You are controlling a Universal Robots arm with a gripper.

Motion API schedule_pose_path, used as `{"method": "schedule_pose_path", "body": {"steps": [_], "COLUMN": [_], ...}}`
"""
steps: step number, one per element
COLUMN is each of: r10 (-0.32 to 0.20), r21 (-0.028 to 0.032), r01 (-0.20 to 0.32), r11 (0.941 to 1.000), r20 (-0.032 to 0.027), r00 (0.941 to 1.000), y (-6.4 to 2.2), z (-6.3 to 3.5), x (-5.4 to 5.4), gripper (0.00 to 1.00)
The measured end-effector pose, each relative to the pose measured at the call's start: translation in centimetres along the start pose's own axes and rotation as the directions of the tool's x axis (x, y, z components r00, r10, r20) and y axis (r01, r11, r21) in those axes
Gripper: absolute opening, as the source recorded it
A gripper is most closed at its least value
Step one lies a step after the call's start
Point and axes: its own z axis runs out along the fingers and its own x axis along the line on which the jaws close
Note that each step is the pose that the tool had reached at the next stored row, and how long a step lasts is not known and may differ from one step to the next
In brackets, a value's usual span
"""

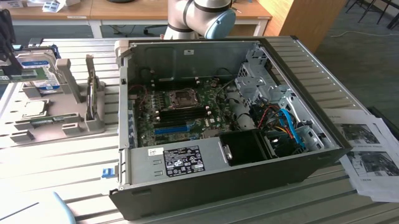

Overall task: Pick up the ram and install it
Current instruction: 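Pick up the ram and move it above insertion slot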

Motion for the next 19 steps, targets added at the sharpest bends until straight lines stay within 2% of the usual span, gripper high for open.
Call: {"method": "schedule_pose_path", "body": {"steps": [4,12,19], "r10": [0.001,0.001,0.001], "r21": [0.0000,-0.0003,0.0000], "r01": [-0.001,-0.001,-0.001], "r11": [1.0000,1.0000,1.0000], "r20": [0.0000,-0.0001,0.0000], "r00": [1.0000,1.0000,1.0000], "y": [0.02,-0.06,-1.26], "z": [-0.44,-0.48,-0.50], "x": [0.0,0.0,0.0], "gripper": [0.11,0.11,0.11]}}
